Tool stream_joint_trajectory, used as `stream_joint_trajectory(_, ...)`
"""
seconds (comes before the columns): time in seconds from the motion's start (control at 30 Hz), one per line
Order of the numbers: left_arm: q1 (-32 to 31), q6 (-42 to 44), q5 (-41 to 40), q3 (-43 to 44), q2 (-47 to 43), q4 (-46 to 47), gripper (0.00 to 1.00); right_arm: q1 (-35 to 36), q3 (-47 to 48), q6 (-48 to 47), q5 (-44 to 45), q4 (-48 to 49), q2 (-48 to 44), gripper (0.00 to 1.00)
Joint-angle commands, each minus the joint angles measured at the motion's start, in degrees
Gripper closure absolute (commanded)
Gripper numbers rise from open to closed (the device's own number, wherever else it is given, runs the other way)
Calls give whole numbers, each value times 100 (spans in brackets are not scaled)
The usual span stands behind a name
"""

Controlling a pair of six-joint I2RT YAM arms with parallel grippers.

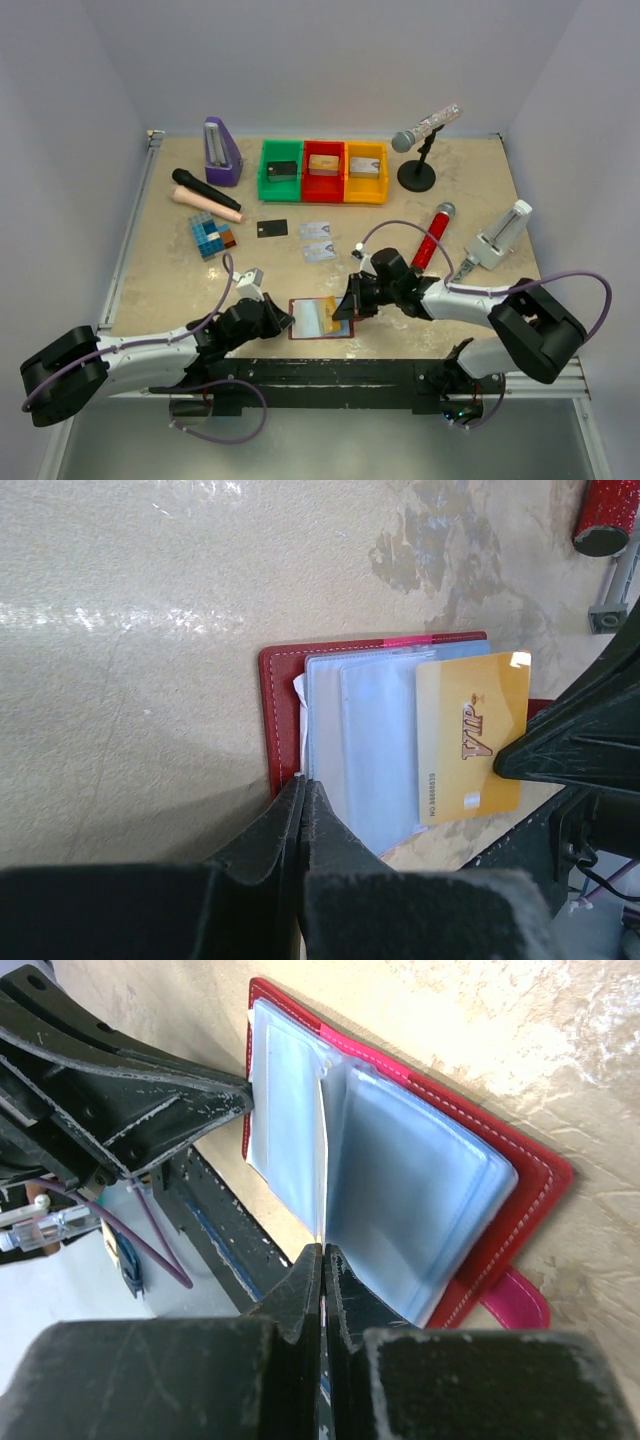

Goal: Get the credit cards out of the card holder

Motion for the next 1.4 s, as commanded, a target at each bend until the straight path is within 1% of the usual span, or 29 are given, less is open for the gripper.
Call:
stream_joint_trajectory(0.0,-3,32,-314,-333,-143,-733,100,-27,210,-341,255,-588,-255,100)
stream_joint_trajectory(0.1,-3,32,-314,-324,-257,-804,100,-27,237,-411,308,-790,-439,100)
stream_joint_trajectory(0.23,-3,102,-296,-201,-398,-1006,100,-18,325,-648,528,-1387,-755,100)
stream_joint_trajectory(0.33,-3,365,-279,18,-591,-1181,100,-18,386,-789,730,-1782,-1115,100)
stream_joint_trajectory(0.37,-3,488,-261,115,-661,-1243,98,-18,412,-841,756,-1914,-1230,100)
stream_joint_trajectory(0.4,-3,602,-226,202,-749,-1287,91,-18,439,-894,791,-2037,-1370,100)
stream_joint_trajectory(0.47,-3,831,-165,387,-1003,-1366,67,-27,518,-1017,853,-2266,-1660,100)
stream_joint_trajectory(0.53,-3,990,-164,606,-1197,-1506,49,-27,632,-1157,862,-2494,-1942,100)
stream_joint_trajectory(0.6,-3,1052,-164,940,-1347,-1883,38,-18,737,-1350,783,-2627,-2267,100)
stream_joint_trajectory(0.7,-3,1148,-121,1231,-1593,-2139,30,-10,834,-1544,459,-2663,-2636,100)
stream_joint_trajectory(0.77,-3,1175,-51,1293,-1873,-2061,29,-9,826,-1589,56,-2514,-2838,100)
stream_joint_trajectory(0.8,-3,1192,37,1206,-2075,-1826,28,-18,765,-1571,-225,-2304,-2918,100)
stream_joint_trajectory(0.83,-3,1262,264,1049,-2277,-1319,28,-18,729,-1502,-393,-2145,-2997,100)
stream_joint_trajectory(0.9,6,1281,739,479,-2726,24,29,-9,598,-1309,-718,-1724,-3094,100)
stream_joint_trajectory(0.97,15,1176,969,-6,-3043,932,30,-9,483,-1071,-913,-1346,-3147,100)
stream_joint_trajectory(1.0,15,1175,1065,-103,-3096,1171,30,-9,439,-957,-983,-1187,-3165,100)
stream_joint_trajectory(1.13,24,1412,1680,-122,-2992,1525,29,-9,272,-518,-1194,-529,-3095,100)
stream_joint_trajectory(1.2,24,1412,1874,-139,-2860,1831,30,-1,246,-245,-1317,-177,-2963,100)
stream_joint_trajectory(1.3,24,1404,2068,-262,-2693,2569,31,26,210,-60,-1283,158,-2866,100)
stream_joint_trajectory(1.37,24,1368,2156,-289,-2579,2799,32,69,219,19,-1309,299,-2813,100)
